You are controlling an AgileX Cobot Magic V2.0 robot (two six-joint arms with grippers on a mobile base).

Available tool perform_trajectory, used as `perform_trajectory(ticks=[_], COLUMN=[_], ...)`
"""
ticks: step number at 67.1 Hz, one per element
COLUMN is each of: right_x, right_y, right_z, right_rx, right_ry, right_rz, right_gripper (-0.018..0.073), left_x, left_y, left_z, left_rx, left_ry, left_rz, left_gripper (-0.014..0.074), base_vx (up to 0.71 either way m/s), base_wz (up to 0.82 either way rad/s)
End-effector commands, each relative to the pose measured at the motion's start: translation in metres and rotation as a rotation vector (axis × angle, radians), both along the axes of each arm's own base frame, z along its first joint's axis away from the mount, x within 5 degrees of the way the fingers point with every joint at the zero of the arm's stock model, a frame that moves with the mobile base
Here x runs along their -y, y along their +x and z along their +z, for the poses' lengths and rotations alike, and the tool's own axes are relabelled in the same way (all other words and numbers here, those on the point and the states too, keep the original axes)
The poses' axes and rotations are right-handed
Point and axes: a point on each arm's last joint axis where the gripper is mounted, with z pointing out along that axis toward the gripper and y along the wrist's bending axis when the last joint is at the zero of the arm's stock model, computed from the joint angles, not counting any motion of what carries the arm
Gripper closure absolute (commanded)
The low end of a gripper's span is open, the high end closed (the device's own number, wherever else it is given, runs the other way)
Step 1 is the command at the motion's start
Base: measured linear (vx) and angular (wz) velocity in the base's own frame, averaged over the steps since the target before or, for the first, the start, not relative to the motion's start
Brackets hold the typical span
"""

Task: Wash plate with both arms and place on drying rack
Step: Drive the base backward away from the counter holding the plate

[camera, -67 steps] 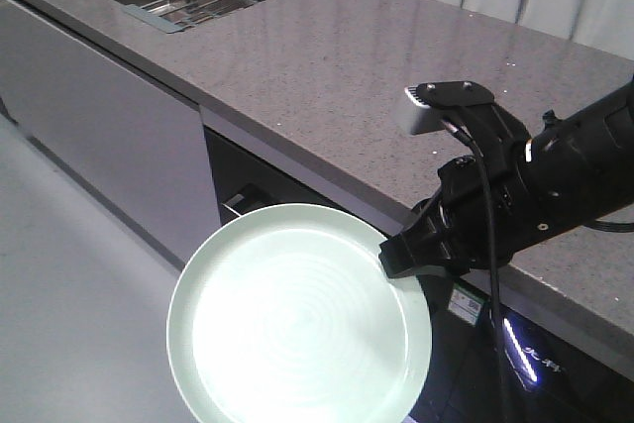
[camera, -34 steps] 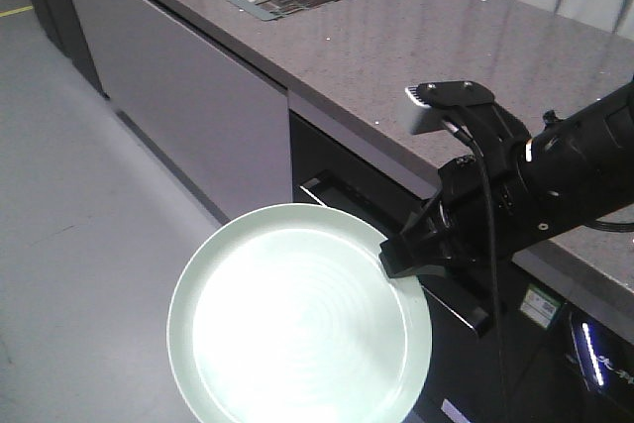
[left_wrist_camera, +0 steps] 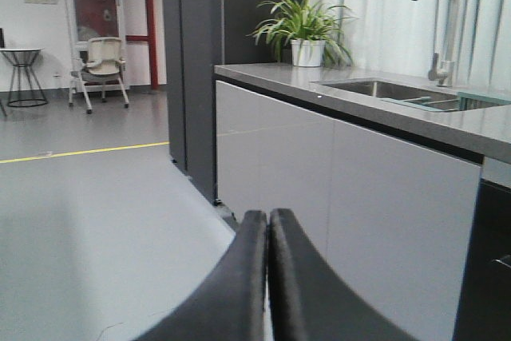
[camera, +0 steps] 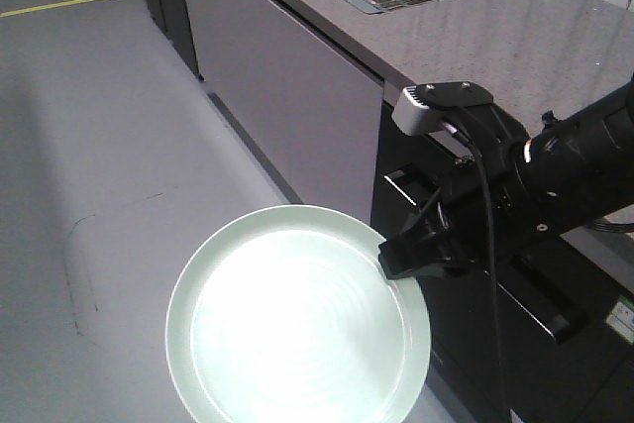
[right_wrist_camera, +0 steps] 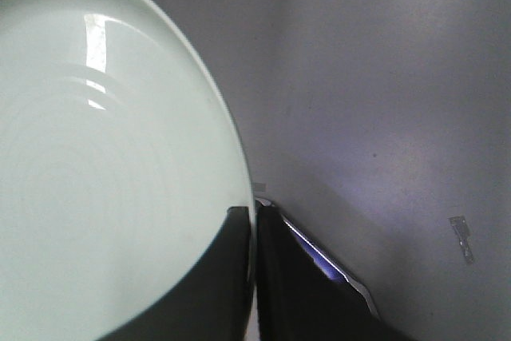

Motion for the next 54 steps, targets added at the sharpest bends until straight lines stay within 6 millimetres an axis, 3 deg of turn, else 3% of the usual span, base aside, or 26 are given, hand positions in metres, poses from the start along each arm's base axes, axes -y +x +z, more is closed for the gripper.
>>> perform_trajectory(ticks=[1, 54], right_x=[0.0001, 0.0003], right_y=[-0.0038, -0.0038], right_z=[0.0181, 0.0180], right_rx=[0.061, 0.060], right_ry=[0.062, 0.062], right_rz=[-0.012, -0.012], right_gripper=[0.0561, 0.0561], left_x=[-0.0001, -0.0001], left_y=[-0.0035, -0.0035], left_z=[0.0167, 0.0167], left_rx=[0.115, 0.115], left_ry=[-0.007, -0.007], left_rz=[0.000, 0.000], left_gripper=[0.0603, 0.0603], base_vx=[-0.06, -0.05], base_wz=[0.23, 0.19])
